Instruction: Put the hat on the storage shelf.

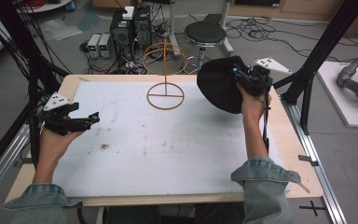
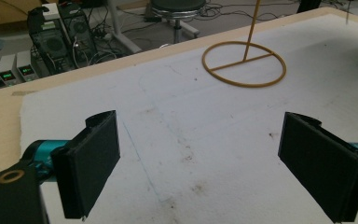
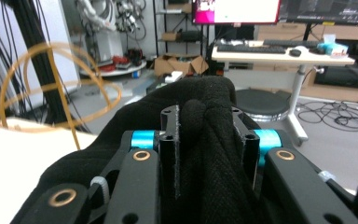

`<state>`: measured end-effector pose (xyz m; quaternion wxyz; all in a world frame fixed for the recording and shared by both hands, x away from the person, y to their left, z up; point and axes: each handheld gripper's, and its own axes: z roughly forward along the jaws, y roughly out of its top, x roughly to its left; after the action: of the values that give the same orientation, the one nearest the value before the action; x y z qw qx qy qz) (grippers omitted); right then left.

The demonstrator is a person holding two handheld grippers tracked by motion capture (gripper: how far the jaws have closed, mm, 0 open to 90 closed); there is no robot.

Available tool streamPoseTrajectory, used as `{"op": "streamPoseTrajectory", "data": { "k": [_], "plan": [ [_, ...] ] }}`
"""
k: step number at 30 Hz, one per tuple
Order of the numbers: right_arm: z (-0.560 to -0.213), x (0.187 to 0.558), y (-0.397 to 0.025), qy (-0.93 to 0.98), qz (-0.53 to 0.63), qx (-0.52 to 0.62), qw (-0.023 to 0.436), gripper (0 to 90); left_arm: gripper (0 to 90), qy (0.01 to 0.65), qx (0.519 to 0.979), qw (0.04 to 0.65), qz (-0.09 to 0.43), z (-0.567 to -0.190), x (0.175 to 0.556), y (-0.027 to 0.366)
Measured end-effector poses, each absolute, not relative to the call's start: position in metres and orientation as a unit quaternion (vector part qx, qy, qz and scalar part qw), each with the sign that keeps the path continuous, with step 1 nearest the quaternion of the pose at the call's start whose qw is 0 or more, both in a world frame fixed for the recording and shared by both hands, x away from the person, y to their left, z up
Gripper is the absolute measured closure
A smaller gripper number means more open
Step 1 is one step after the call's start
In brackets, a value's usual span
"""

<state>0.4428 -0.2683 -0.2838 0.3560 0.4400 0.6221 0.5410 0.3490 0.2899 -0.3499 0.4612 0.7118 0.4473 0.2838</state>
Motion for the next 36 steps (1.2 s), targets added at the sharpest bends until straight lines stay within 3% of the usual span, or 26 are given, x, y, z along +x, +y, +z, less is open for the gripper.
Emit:
{"op": "streamPoseTrajectory", "data": {
  "k": [20,36],
  "plan": [
    [-0.209,0.469,-0.244,0.583,0.594,0.426,0.355,70.4,13.0,0.446,0.711,0.467,0.279,-0.35,0.349,0.289],
    [-0.205,0.495,-0.199,0.573,0.62,0.428,0.324,70.2,13.0,0.44,0.711,0.472,0.28,-0.347,0.346,0.289]
  ]
}}
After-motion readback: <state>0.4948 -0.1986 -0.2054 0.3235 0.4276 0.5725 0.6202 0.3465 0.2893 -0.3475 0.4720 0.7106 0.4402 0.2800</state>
